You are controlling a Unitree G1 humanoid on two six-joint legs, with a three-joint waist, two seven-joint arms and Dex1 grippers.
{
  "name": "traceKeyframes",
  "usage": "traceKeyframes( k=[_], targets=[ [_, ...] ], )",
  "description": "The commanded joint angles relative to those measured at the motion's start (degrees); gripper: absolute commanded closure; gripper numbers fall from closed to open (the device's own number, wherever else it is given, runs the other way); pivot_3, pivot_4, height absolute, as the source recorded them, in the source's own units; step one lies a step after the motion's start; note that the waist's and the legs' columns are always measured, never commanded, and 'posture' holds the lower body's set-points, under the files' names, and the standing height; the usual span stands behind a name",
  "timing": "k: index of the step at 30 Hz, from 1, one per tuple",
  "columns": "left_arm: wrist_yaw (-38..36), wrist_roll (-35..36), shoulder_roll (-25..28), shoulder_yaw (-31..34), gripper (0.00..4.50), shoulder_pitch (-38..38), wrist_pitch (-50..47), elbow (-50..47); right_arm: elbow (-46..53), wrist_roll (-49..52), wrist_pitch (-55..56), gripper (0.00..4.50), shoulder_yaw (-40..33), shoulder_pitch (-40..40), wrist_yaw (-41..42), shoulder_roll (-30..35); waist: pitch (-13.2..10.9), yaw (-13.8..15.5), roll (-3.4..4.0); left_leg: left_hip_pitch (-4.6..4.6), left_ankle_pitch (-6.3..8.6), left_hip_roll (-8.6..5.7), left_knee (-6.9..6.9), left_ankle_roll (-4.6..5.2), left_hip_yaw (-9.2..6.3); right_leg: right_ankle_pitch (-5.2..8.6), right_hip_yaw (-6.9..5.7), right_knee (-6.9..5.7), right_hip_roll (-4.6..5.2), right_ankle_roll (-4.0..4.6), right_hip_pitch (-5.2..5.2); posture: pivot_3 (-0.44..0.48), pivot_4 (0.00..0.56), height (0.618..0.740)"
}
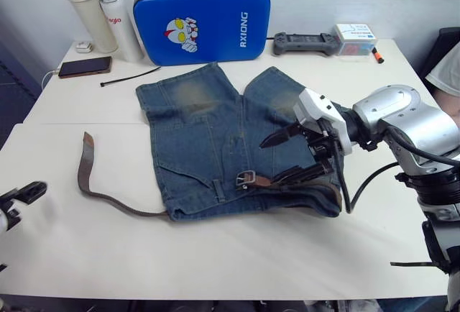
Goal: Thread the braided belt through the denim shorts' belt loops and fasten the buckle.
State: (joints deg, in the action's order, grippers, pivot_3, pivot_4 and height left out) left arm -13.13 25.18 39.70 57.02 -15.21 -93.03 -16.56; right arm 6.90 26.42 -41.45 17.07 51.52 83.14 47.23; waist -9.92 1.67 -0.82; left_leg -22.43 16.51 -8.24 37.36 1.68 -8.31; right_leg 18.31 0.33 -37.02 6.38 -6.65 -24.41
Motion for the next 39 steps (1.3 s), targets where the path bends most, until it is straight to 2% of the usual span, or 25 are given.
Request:
traceKeyframes(
  k=[1, 5, 8, 11, 17, 19, 22, 24, 26, 30, 35, 39],
  targets=[
    [2.18, -0.52, 0.91, -4.10, 0.00, -6.58, 0.53, 3.13, 2.84, 0.14, -0.89, 0.05, -1.65, -0.43, -1.24, 0.69, 0.01, -0.02, -0.09, -0.01, 0.00, 0.00, 0.02, 0.00, -0.01, 0.00, -0.01, 0.01, 0.00, 0.00, 0.00, 0.000, 0.150, 0.740],
    [3.85, -2.97, 0.38, -11.22, 0.00, -11.42, 0.53, 8.44, 4.11, -0.06, -2.30, 0.05, -2.50, -0.90, -3.87, 0.76, 0.02, -0.83, -0.11, 0.00, 0.02, 0.01, 0.00, 0.02, 0.08, 0.00, 0.06, -0.07, -0.05, 0.00, -0.07, 0.000, 0.150, 0.740],
    [5.32, -4.76, -0.18, -16.08, 0.00, -12.16, 0.56, 11.80, 5.64, -0.26, -2.44, 0.05, -3.53, -2.58, -5.57, 1.77, 0.02, -1.48, -0.12, 0.00, 0.03, 0.01, -0.03, 0.02, 0.09, 0.00, 0.05, -0.30, -0.06, 0.00, -0.15, 0.000, 0.150, 0.740],
    [5.52, -6.63, 1.00, -20.84, 0.83, -11.35, 3.50, 14.12, 7.35, -0.01, -2.62, 0.00, -5.37, -5.04, -7.15, 3.00, 0.02, -1.67, -0.15, 0.00, 0.04, 0.01, -0.01, 0.02, 0.11, 0.00, 0.03, -0.33, -0.06, 0.00, -0.18, 0.000, 0.150, 0.740],
    [4.36, -9.35, 3.49, -27.06, 3.58, -12.85, 15.54, 16.84, 9.81, 0.53, -2.47, 0.00, -8.17, -8.74, -8.86, 5.39, 0.00, -1.39, -0.18, 0.03, 0.04, 0.02, 0.03, 0.01, 0.13, 0.00, 0.04, -0.36, -0.06, 0.00, -0.16, 0.000, 0.150, 0.740],
    [-0.16, -9.78, 4.77, -31.55, 4.46, -13.82, 28.53, 12.70, 9.78, 0.59, -2.61, 0.00, -8.35, -8.87, -8.73, 5.82, 0.00, -1.20, -0.18, 0.02, 0.04, 0.02, 0.05, 0.01, 0.13, 0.00, 0.04, -0.35, -0.05, 0.00, -0.15, 0.000, 0.150, 0.740],
    [-7.10, -7.88, 4.94, -36.66, 4.46, -16.31, 40.05, 5.30, 9.59, 0.99, -3.59, 0.00, -8.10, -8.04, -7.70, 6.95, -0.03, -0.46, -0.22, 0.00, 0.05, 0.02, 0.08, 0.00, 0.13, -0.01, 0.02, -0.05, -0.05, 0.01, -0.14, 0.000, 0.150, 0.740],
    [-10.96, -9.52, 6.82, -41.79, 4.46, -16.77, 46.00, 1.30, 8.69, 1.13, -3.98, 0.00, -8.61, -6.37, -8.76, 6.22, -0.03, -0.28, -0.22, -0.03, 0.07, 0.02, 0.11, 0.03, 0.13, -0.02, 0.01, 0.03, -0.04, 0.02, -0.11, 0.000, 0.150, 0.740],
    [-14.90, -13.84, 10.94, -47.84, 4.46, -15.04, 52.79, -0.73, 7.44, -0.18, -2.88, 0.00, -8.63, -4.67, -10.75, 5.05, -0.03, -0.47, -0.21, -0.03, 0.10, 0.01, 0.08, 0.08, 0.23, -0.03, 0.07, 0.07, -0.03, 0.00, -0.11, 0.000, 0.150, 0.740],
    [-23.47, -18.26, 15.36, -55.98, 4.46, -12.87, 67.10, -2.48, 5.54, -5.79, 4.91, 0.00, -7.43, -2.40, -15.38, 2.27, -0.08, -1.25, -0.02, 0.20, 0.10, 0.07, -0.19, 0.07, 0.44, -0.03, 0.24, 0.05, -0.09, 0.00, -0.15, 0.000, 0.150, 0.740],
    [-28.91, -19.63, 12.34, -61.68, 4.46, -17.32, 74.77, 1.36, 7.52, -9.94, 10.56, 0.00, -4.78, -2.55, -19.03, -2.74, -0.12, -1.50, 0.00, 0.11, 0.10, 0.16, -0.16, 0.06, 0.40, -0.03, 0.19, 0.06, -0.17, 0.03, -0.18, 0.000, 0.150, 0.740],
    [-33.71, -21.44, 10.00, -65.28, 4.46, -21.48, 82.56, 5.91, 9.27, -11.16, 11.80, 0.00, -2.62, -4.17, -18.34, -3.71, -0.12, -1.50, -0.01, 0.07, 0.10, 0.14, -0.07, 0.07, 0.38, -0.03, 0.15, 0.05, -0.17, 0.03, -0.18, 0.000, 0.150, 0.740]
  ],
)
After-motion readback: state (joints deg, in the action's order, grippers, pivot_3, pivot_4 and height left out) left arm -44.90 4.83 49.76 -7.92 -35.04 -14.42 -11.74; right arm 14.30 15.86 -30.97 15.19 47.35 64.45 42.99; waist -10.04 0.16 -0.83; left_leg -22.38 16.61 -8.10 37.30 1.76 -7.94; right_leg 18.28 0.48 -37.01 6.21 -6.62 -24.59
